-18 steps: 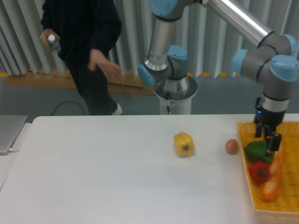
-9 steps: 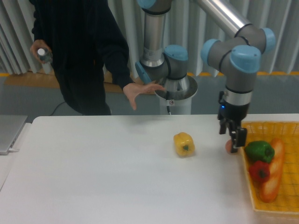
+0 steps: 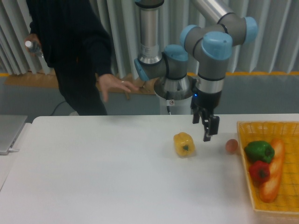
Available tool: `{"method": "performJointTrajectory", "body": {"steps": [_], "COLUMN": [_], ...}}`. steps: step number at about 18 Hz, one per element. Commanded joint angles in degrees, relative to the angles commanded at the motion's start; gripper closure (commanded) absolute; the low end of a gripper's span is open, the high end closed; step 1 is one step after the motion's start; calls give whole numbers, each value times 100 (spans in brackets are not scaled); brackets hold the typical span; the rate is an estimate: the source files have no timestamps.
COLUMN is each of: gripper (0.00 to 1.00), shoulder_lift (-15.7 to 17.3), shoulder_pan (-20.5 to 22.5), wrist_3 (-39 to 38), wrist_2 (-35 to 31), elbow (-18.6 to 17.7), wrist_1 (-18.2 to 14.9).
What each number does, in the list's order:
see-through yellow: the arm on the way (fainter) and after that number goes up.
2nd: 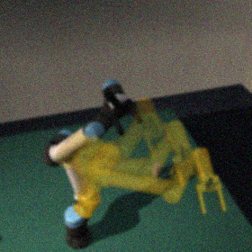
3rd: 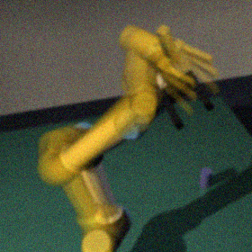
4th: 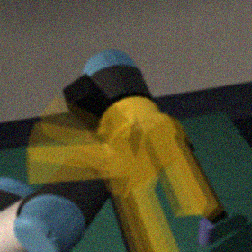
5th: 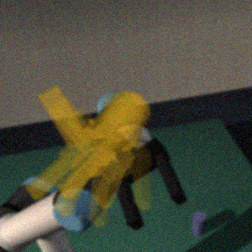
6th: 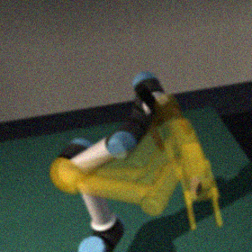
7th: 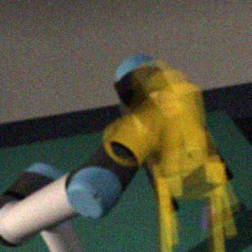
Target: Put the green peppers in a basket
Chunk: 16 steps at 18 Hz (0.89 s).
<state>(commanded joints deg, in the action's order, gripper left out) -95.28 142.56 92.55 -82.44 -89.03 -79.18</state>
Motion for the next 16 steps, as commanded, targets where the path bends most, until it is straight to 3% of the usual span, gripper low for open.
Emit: {"method": "performJointTrajectory", "body": {"steps": [5, 10, 12, 16], "gripper": [0, 0, 0, 0], "shoulder_lift": [220, 457, 466, 519], "shoulder_pan": [-105, -185, -211, -220], "wrist_3": [-9, 9, 18, -26], "wrist_2": [-27, -534, -668, -703], "elbow": [-166, -939, -941, -406], "wrist_1": [-273, -247, -325, -1264]}}
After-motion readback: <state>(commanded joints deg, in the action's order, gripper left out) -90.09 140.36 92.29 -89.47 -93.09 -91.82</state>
